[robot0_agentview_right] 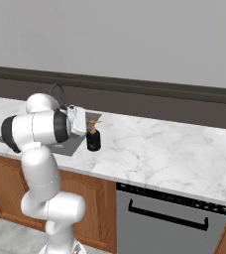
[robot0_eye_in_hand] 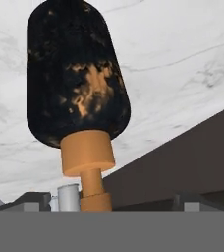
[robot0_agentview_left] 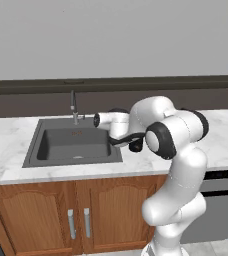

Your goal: Restock the sink supplies by placing the sponge and soap dispenser on the counter and next to the sink. Make sure the soap dispenser is upright.

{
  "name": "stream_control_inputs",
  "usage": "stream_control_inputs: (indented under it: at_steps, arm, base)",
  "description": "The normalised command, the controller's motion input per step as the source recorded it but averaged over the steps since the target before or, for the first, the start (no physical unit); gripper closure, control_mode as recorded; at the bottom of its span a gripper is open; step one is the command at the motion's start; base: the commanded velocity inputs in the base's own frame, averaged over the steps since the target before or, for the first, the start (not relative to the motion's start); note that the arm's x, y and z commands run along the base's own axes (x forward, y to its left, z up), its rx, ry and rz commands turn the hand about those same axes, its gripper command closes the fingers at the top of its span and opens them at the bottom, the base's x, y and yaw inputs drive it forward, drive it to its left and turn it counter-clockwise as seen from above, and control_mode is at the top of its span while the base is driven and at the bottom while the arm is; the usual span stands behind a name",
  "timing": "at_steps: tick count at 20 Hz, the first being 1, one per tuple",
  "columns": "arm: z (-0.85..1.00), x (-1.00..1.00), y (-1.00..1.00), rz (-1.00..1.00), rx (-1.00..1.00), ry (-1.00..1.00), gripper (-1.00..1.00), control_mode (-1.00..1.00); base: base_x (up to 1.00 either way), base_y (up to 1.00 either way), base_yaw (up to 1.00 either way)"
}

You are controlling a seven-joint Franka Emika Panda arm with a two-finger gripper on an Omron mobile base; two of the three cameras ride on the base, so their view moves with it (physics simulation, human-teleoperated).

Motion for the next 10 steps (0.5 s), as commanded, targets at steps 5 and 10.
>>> stream_control_inputs:
  at_steps: [5, 10]
  arm:
    - [0.37, -0.58, 0.02, 0.02, 0.00, -0.19, -1.00, -1.00]
    - [0.49, -0.82, 0.01, 0.00, 0.00, -0.28, -1.00, -1.00]
  base:
    - [0.00, 0.00, 0.00]
    - [0.00, 0.00, 0.00]
